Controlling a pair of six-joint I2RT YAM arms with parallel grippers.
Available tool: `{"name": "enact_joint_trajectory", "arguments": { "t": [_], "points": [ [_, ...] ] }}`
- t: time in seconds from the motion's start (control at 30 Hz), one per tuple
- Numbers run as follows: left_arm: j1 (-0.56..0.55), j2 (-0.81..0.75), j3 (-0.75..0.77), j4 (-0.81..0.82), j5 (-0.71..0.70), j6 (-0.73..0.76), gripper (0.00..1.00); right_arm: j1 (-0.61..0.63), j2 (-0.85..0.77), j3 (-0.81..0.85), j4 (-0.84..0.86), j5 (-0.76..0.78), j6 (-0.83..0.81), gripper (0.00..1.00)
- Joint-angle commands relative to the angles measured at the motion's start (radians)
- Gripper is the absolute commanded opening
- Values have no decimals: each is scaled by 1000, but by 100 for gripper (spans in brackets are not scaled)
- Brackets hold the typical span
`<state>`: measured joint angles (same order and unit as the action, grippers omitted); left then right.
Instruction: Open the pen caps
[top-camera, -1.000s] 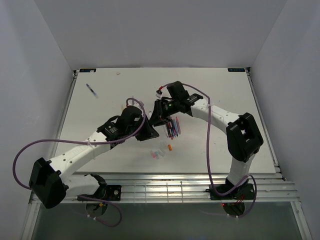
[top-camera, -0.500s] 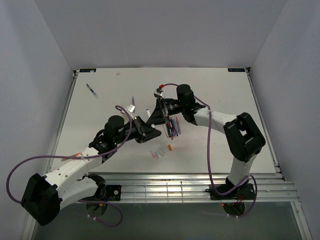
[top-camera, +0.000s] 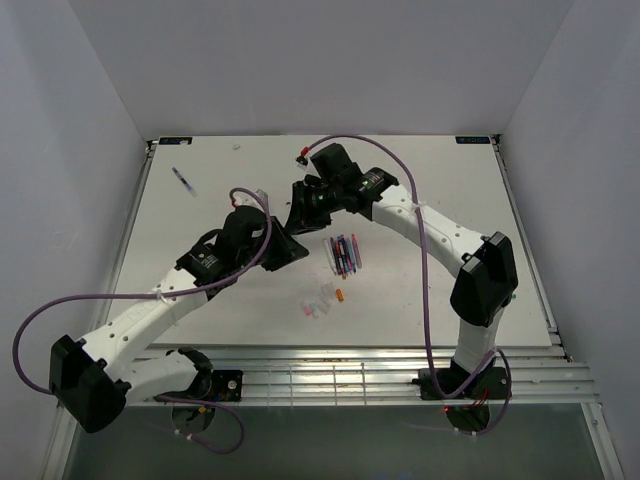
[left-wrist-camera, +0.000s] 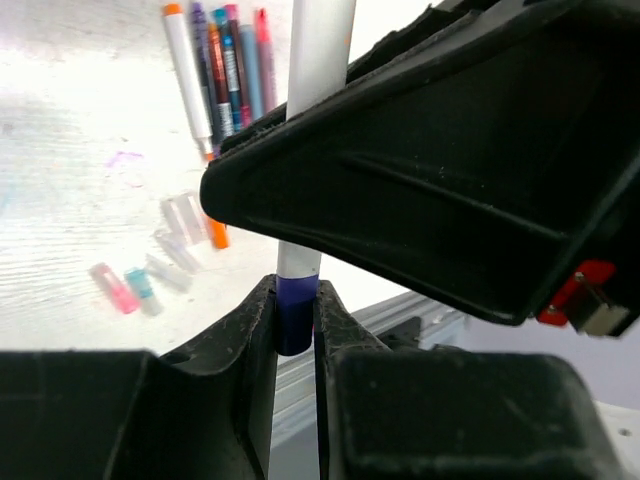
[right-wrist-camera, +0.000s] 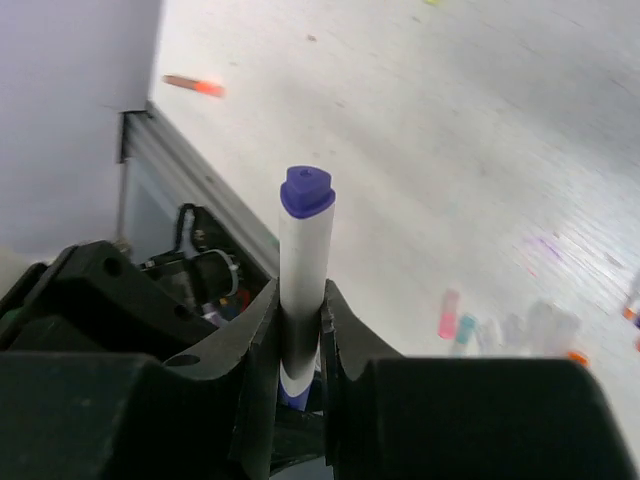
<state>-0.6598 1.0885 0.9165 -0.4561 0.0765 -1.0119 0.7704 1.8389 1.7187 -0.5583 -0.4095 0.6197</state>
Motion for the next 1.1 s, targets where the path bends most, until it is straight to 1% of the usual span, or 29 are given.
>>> {"name": "enact_joint_trajectory", "arguments": {
  "t": [0.0,0.03,0.2,0.27,0.3,0.33,0.4,0.43,0.5,0.53,0.57,0.6,0.63,0.67,0.7,0.73,0.8,0.87,0.93,0.97,1.0,1.03,1.07],
  "points": [
    [-32,22,22,-210,-99,67,0,-19,38,73,-215,405,-172,8],
    [-44,25,21,-210,-109,85,0,-19,48,94,-238,463,-181,8],
    [-61,8,-16,-188,-129,130,0,-34,121,200,-304,491,-207,8],
    [-66,-10,-30,-185,-124,142,0,-36,152,275,-321,514,-210,8],
    [-66,-18,-50,-167,-109,142,0,-36,190,304,-340,518,-209,8],
    [-66,-30,-62,-155,-97,141,0,-36,215,373,-351,529,-206,8],
    [-66,-73,-97,-93,-39,128,0,-51,291,448,-379,494,-168,8],
    [-67,-82,-120,-84,-29,118,0,-59,313,494,-379,423,-147,8],
    [-69,-108,-139,-64,-15,104,0,-89,355,509,-347,298,-71,8],
    [-69,-117,-159,-56,-9,99,0,-100,356,495,-313,159,-39,8],
    [-69,-130,-172,-43,3,99,0,-109,352,426,-257,87,-13,8],
    [-69,-153,-185,-24,9,89,0,-117,321,383,-186,24,17,8],
    [-69,-165,-200,-7,34,82,0,-118,300,334,-34,-73,78,8],
    [-69,-177,-237,8,51,75,0,-123,286,268,25,-112,104,8],
    [-69,-190,-257,58,78,69,0,-134,267,236,91,-164,132,8],
    [-69,-217,-277,85,127,46,0,-138,264,205,232,-280,202,8],
    [-69,-246,-346,169,175,18,0,-151,246,139,354,-336,233,8],
    [-69,-291,-408,226,227,-29,0,-155,229,142,365,-311,186,8],
    [-69,-312,-439,286,250,-60,0,-164,218,127,363,-276,167,8],
    [-69,-326,-458,318,288,-83,0,-166,198,122,344,-249,105,8],
    [-69,-326,-479,359,308,-94,0,-161,188,128,304,-192,48,8],
    [-69,-328,-493,388,330,-102,0,-155,169,130,288,-78,-6,8],
    [-69,-329,-498,398,338,-109,0,-148,136,116,294,-39,-46,8]
  ]
}}
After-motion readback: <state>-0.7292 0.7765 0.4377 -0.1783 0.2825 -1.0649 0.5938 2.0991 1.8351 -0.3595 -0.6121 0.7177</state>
